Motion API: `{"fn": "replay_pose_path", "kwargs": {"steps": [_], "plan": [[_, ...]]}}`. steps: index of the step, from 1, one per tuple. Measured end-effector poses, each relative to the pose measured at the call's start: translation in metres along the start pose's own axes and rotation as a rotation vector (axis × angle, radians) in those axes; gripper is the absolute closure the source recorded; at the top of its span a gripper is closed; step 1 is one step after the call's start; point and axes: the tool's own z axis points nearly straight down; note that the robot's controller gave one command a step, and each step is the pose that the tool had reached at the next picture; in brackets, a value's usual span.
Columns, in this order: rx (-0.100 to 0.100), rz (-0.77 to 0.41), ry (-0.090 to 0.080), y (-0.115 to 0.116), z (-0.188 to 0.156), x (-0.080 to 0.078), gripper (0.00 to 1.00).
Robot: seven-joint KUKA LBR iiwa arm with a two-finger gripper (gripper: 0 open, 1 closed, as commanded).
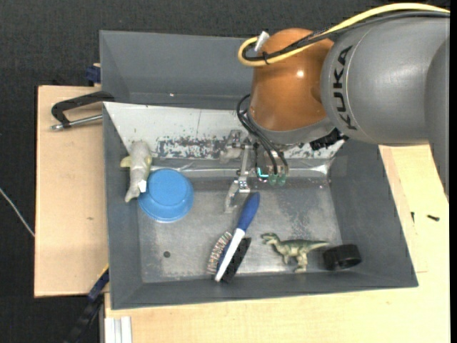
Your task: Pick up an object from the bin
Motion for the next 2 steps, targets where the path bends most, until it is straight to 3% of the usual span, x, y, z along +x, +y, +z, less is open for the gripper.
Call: {"fn": "replay_pose_path", "kwargs": {"steps": [1,2], "plan": [[0.003,-0.455,-0.015,-0.047,0.080,-0.013,0.00],[0.003,-1.048,-0.005,-0.025,0.048,0.082,0.00]]}}
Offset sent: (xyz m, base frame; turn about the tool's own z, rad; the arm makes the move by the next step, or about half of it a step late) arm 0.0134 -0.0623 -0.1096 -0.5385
